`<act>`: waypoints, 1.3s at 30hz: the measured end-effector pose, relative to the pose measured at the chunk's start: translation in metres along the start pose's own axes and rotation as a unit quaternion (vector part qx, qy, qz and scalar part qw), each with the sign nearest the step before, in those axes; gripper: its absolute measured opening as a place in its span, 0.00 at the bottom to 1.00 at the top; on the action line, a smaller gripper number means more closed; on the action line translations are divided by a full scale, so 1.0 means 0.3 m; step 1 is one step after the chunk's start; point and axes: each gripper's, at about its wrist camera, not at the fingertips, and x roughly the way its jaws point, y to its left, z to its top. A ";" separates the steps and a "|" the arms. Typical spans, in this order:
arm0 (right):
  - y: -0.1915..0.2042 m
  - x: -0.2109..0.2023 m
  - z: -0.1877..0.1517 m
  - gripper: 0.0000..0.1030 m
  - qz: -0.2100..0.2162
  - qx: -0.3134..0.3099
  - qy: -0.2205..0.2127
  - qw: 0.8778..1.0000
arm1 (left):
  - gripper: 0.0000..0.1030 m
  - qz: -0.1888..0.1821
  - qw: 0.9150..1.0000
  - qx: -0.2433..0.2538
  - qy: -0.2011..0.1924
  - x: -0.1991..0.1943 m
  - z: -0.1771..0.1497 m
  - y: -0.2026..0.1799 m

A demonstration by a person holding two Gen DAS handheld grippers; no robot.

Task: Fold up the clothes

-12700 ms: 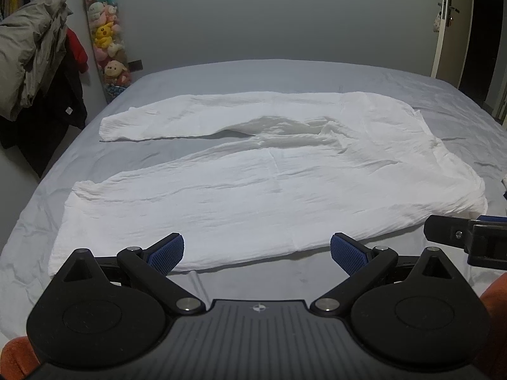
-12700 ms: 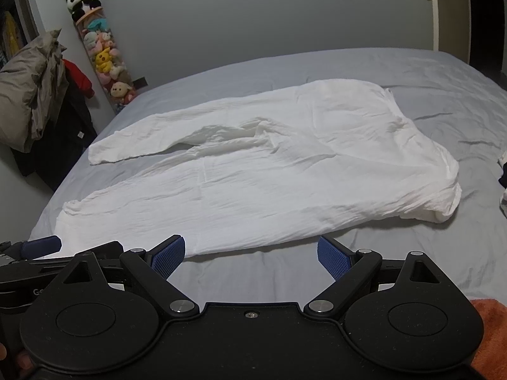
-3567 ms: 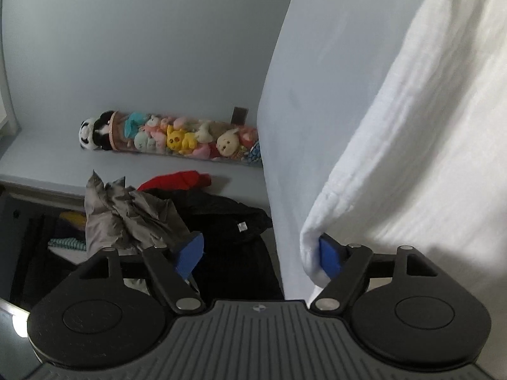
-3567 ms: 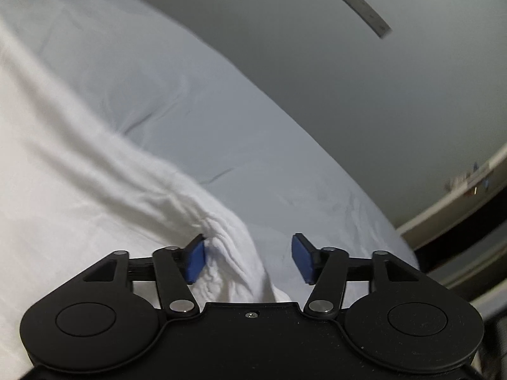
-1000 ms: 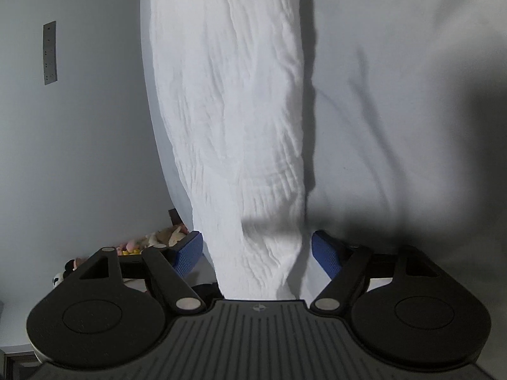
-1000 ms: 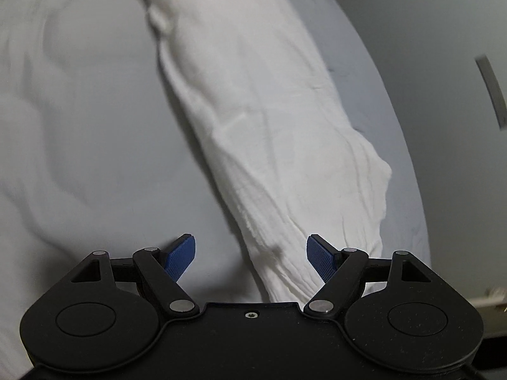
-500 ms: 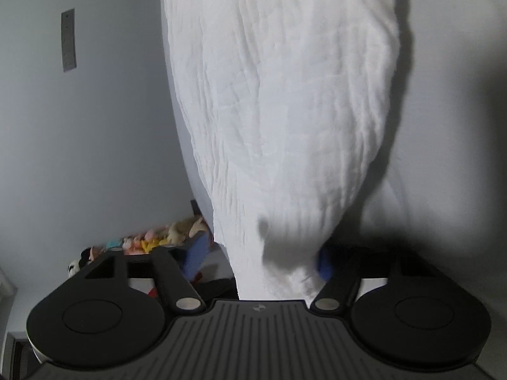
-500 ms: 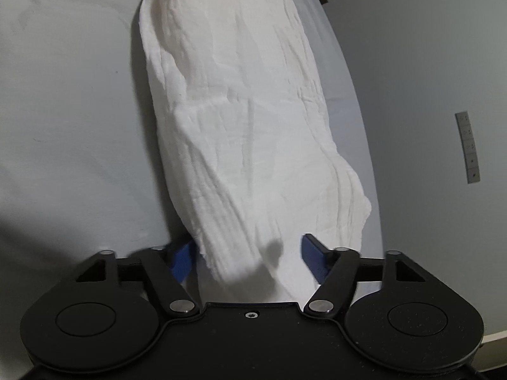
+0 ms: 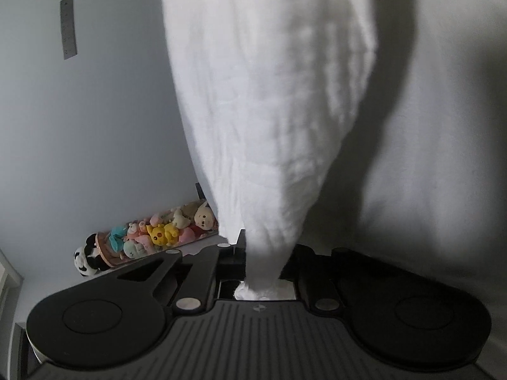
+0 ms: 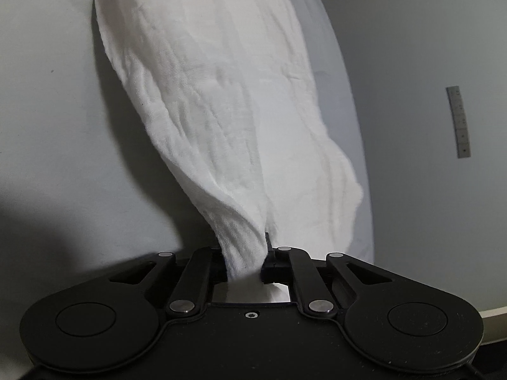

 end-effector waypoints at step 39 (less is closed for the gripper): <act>0.152 -0.873 -0.265 0.05 0.208 -0.009 0.019 0.978 | 0.07 -0.107 0.984 0.091 -0.111 -0.618 -0.567 -0.160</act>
